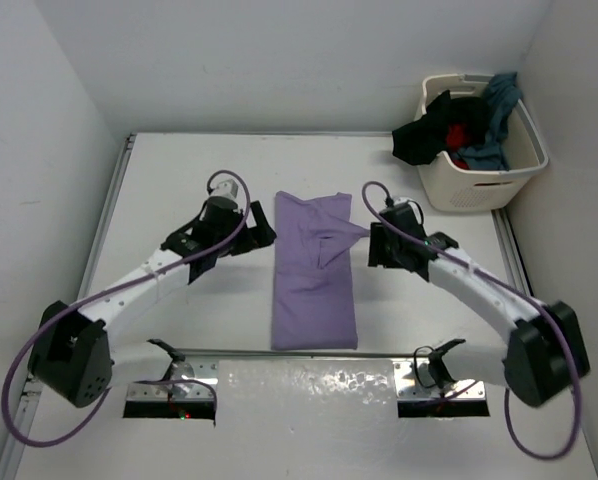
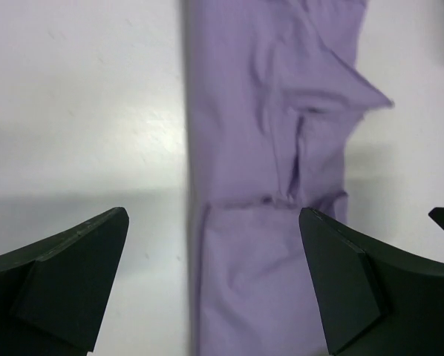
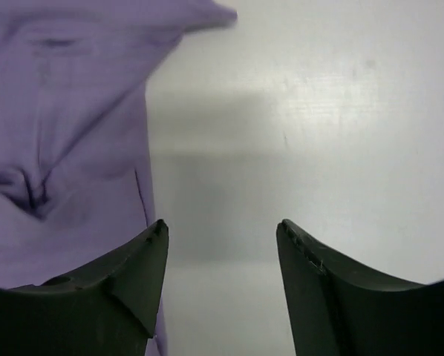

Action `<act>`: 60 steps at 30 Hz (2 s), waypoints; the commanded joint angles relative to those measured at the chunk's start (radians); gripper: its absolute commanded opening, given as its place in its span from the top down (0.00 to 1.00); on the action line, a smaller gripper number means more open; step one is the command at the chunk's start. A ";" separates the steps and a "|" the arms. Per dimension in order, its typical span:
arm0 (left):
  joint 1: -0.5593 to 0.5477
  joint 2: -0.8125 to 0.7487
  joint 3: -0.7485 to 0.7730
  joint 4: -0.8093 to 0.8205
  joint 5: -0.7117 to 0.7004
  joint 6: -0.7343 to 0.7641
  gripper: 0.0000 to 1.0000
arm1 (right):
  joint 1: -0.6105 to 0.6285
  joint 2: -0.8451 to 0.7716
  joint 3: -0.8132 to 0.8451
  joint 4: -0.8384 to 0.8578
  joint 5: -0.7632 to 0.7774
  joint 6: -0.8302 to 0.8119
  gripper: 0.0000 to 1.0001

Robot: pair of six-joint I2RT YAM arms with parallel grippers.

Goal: Fold and stack the t-shirts
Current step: Grab one side of the 2/3 rectangular tshirt with both arms

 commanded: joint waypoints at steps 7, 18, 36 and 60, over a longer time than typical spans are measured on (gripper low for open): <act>0.063 0.115 0.116 0.089 -0.008 0.156 0.00 | -0.149 0.474 0.321 0.106 -0.226 -0.515 0.33; 0.094 0.155 0.112 0.092 0.001 0.183 0.00 | -0.169 0.772 0.585 0.014 -0.319 -0.718 0.51; 0.098 0.204 0.112 0.117 0.077 0.187 0.00 | -0.166 0.816 0.831 -0.233 -0.552 -0.404 0.94; 0.098 0.266 0.124 0.138 0.139 0.183 0.00 | -0.102 0.985 0.890 -0.040 -0.580 -0.175 0.39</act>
